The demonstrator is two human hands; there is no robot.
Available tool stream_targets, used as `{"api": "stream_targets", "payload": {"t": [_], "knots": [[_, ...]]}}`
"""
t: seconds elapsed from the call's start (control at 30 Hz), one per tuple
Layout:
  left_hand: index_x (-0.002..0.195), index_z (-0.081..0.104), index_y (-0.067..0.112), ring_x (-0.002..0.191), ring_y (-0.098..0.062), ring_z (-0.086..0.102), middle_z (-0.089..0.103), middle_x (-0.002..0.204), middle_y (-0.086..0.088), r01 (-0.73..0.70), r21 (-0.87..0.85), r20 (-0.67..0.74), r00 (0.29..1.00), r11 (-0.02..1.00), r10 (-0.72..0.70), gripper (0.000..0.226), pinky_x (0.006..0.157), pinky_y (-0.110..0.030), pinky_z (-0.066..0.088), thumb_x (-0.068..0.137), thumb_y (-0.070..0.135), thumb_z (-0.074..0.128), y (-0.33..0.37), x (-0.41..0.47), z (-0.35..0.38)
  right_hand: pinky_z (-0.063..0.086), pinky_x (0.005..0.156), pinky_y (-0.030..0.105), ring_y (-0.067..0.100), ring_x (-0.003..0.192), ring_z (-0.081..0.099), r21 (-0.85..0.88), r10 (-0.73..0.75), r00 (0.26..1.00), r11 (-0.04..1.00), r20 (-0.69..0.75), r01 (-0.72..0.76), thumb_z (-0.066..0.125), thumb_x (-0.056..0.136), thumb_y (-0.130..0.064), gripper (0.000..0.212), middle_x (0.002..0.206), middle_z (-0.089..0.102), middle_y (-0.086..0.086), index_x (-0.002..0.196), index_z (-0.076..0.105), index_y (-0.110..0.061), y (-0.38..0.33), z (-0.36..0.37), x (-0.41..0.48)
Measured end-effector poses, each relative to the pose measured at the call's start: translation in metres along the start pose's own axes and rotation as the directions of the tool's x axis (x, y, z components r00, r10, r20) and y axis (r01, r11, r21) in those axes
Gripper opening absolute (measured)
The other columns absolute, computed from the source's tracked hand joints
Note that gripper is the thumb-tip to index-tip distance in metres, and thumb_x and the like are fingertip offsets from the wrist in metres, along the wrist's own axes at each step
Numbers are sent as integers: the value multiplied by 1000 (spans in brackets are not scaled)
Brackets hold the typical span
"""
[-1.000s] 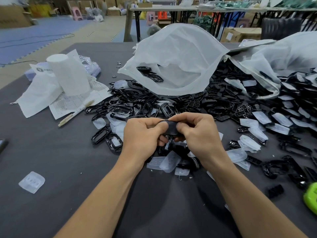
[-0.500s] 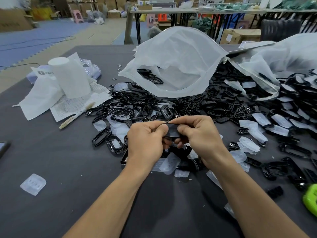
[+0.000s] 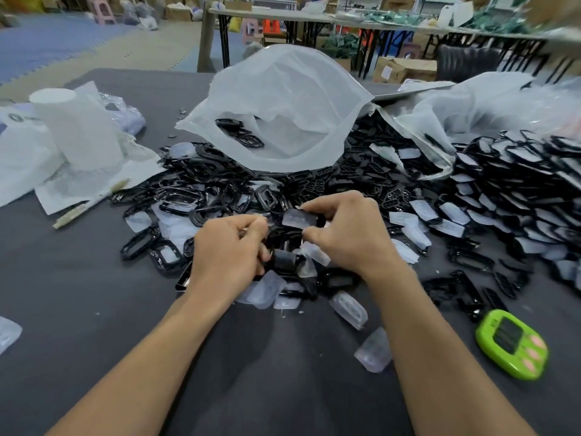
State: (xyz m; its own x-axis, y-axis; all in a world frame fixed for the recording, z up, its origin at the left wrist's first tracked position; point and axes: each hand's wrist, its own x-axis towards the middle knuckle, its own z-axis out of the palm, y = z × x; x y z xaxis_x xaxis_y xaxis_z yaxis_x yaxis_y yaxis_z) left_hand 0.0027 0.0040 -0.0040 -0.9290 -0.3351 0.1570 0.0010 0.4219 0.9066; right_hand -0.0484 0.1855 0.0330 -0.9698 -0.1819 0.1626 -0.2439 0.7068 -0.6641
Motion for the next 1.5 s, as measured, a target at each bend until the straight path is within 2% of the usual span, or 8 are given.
{"api": "stream_targets", "payload": {"t": [0.27, 0.4, 0.53, 0.7, 1.03, 1.17, 1.33, 1.5], "knots": [[78, 75, 48, 62, 0, 64, 65, 59, 31, 7, 253, -123, 992, 967, 25, 24, 60, -22, 47, 94, 32, 66, 6, -4, 5, 50, 106, 40, 25, 122, 63, -182, 450, 836, 836, -314, -518, 78, 80, -18, 53, 121, 74, 3, 132, 70, -25, 78, -93, 30], [85, 77, 45, 56, -3, 59, 68, 56, 7, 72, 328, -232, 973, 942, 7, 21, 54, -20, 37, 90, 31, 62, 3, -1, 4, 51, 106, 39, 27, 112, 69, -149, 336, 885, 905, -323, -399, 72, 79, -9, 52, 109, 78, 4, 127, 72, -26, 56, -69, 34], [100, 77, 42, 68, -5, 60, 67, 61, 15, 45, 383, -249, 967, 923, 56, 26, 62, -19, 37, 85, 26, 62, -3, 1, -4, 53, 106, 36, 21, 108, 71, -117, 222, 968, 965, -113, -235, 64, 83, -5, 44, 113, 78, -2, 115, 78, -31, 20, -8, 38], [121, 75, 36, 124, -17, 49, 66, 130, 14, -106, 624, 2, 991, 774, 134, 33, 107, -32, 34, 88, 34, 69, -11, 9, -13, 53, 100, 46, 33, 113, 64, -68, 194, 980, 978, -41, -196, 54, 93, -6, 49, 130, 67, 11, 134, 68, -30, 16, 38, 39], [103, 82, 33, 68, -1, 57, 79, 99, 8, -26, 474, -53, 997, 880, 58, 24, 75, -21, 43, 93, 15, 69, -19, 18, -14, 60, 85, 41, 26, 90, 70, -135, 150, 980, 976, -133, -168, 67, 86, 0, 32, 90, 76, 1, 98, 78, -27, 21, 34, 32], [109, 80, 33, 99, -12, 65, 77, 110, 11, -80, 502, -119, 980, 861, 161, 21, 87, -20, 40, 92, 24, 72, -15, 15, -14, 56, 89, 41, 26, 93, 68, -148, 145, 957, 971, -252, -186, 64, 88, -1, 32, 90, 76, -3, 96, 78, -29, 19, 34, 27], [140, 64, 28, 147, -10, 32, 54, 152, 11, -261, 483, -95, 933, 836, 346, 54, 117, -14, 12, 88, 28, 76, -7, 6, -10, 59, 79, 30, 10, 76, 71, 93, 35, 861, 996, -507, 14, 65, 91, -9, 23, 78, 75, -12, 94, 81, -26, 13, 24, 20], [142, 62, 28, 147, -17, 37, 50, 157, 2, -505, 446, 63, 841, 739, 537, 70, 124, -20, 20, 83, -9, 68, -3, 3, -3, 55, 65, 18, 5, 63, 71, 612, 117, 980, 791, -161, 7, 71, 80, 0, 35, 70, 77, -8, 102, 78, -25, -16, 41, 9]]}}
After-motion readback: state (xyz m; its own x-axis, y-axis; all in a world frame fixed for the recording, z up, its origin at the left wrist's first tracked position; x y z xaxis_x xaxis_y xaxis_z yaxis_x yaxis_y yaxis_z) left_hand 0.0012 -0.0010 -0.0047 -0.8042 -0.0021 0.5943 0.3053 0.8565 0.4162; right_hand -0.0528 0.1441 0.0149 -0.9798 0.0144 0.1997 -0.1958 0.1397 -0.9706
